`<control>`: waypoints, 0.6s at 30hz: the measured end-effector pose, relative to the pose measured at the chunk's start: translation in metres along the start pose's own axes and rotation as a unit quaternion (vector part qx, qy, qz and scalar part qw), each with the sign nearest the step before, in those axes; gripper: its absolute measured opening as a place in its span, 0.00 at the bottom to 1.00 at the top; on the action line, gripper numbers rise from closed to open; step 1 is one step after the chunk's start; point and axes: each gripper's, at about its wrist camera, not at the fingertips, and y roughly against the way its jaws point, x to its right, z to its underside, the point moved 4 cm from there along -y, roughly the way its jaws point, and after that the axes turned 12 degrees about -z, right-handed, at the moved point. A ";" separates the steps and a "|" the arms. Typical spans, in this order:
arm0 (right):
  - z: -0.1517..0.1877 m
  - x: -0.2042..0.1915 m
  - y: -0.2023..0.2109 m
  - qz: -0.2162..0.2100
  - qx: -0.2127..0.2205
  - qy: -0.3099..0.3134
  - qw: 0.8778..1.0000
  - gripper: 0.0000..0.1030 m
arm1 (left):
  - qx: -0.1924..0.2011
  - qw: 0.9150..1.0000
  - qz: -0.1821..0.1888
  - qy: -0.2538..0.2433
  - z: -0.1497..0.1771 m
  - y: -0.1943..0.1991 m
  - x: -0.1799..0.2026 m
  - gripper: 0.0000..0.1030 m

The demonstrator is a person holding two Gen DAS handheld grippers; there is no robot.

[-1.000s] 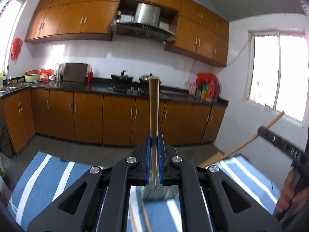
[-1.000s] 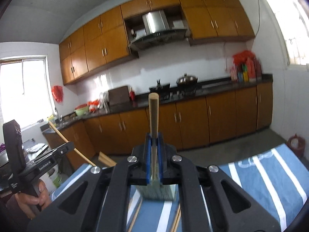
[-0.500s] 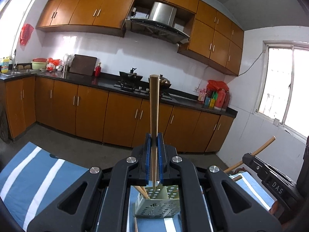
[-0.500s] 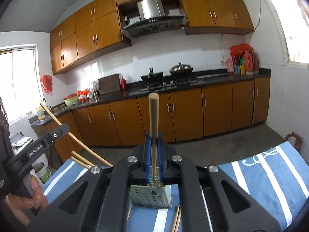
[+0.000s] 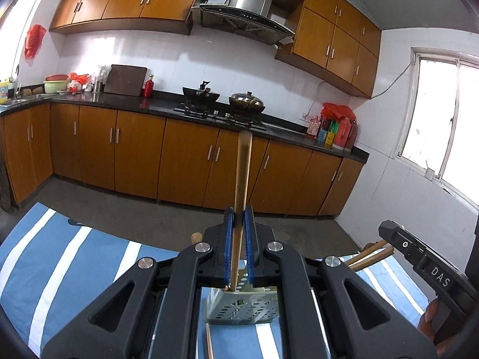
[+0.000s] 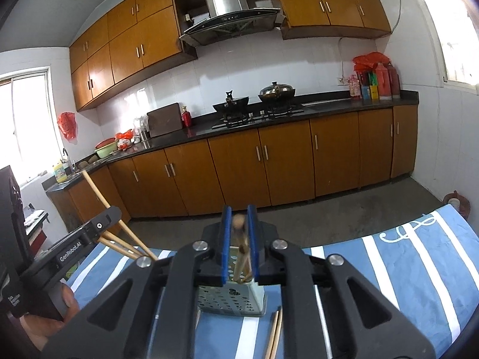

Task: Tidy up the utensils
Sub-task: 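Open the right tool to drop its chopstick into the holder while the left tool releases its own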

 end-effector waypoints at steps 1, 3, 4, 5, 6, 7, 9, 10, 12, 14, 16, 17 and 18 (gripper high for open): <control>0.000 0.000 0.002 0.000 0.001 0.000 1.000 0.17 | 0.002 1.000 0.000 -0.001 -0.001 0.002 0.000 0.08; -0.001 -0.001 0.007 0.001 0.006 0.002 1.000 0.19 | 0.005 1.000 -0.001 -0.001 -0.002 0.006 0.000 0.08; -0.002 -0.002 0.011 0.001 0.010 0.003 1.000 0.21 | 0.006 1.000 -0.001 -0.001 -0.002 0.008 0.000 0.08; -0.003 -0.002 0.015 0.001 0.013 0.004 1.000 0.22 | 0.008 1.000 -0.002 0.001 -0.003 0.012 -0.002 0.08; -0.004 -0.003 0.020 0.003 0.019 0.006 1.000 0.24 | 0.009 1.000 -0.003 0.002 -0.005 0.013 -0.002 0.08; -0.005 -0.005 0.025 0.004 0.022 0.008 1.000 0.25 | 0.012 1.000 -0.003 0.003 -0.006 0.017 -0.003 0.08; -0.006 -0.006 0.034 0.007 0.028 0.010 1.000 0.27 | 0.017 1.000 -0.004 0.006 -0.007 0.024 -0.006 0.08; -0.006 -0.006 0.040 0.007 0.031 0.011 0.999 0.27 | 0.020 1.000 -0.005 0.007 -0.009 0.028 -0.007 0.08; -0.005 -0.006 0.051 0.011 0.035 0.012 0.999 0.27 | 0.026 1.000 -0.007 0.008 -0.011 0.036 -0.009 0.08; 0.001 -0.004 0.065 0.019 0.037 0.013 0.999 0.28 | 0.030 0.999 -0.009 0.007 -0.012 0.043 -0.012 0.08; 0.010 -0.002 0.076 0.029 0.034 0.014 0.999 0.30 | 0.031 0.999 -0.012 0.002 -0.010 0.052 -0.016 0.08; 0.016 0.001 0.080 0.034 0.030 0.015 0.999 0.31 | 0.029 0.999 -0.016 -0.002 -0.005 0.058 -0.020 0.09; 0.026 0.007 0.084 0.042 0.021 0.014 0.999 0.32 | 0.026 0.999 -0.018 -0.005 0.000 0.061 -0.023 0.11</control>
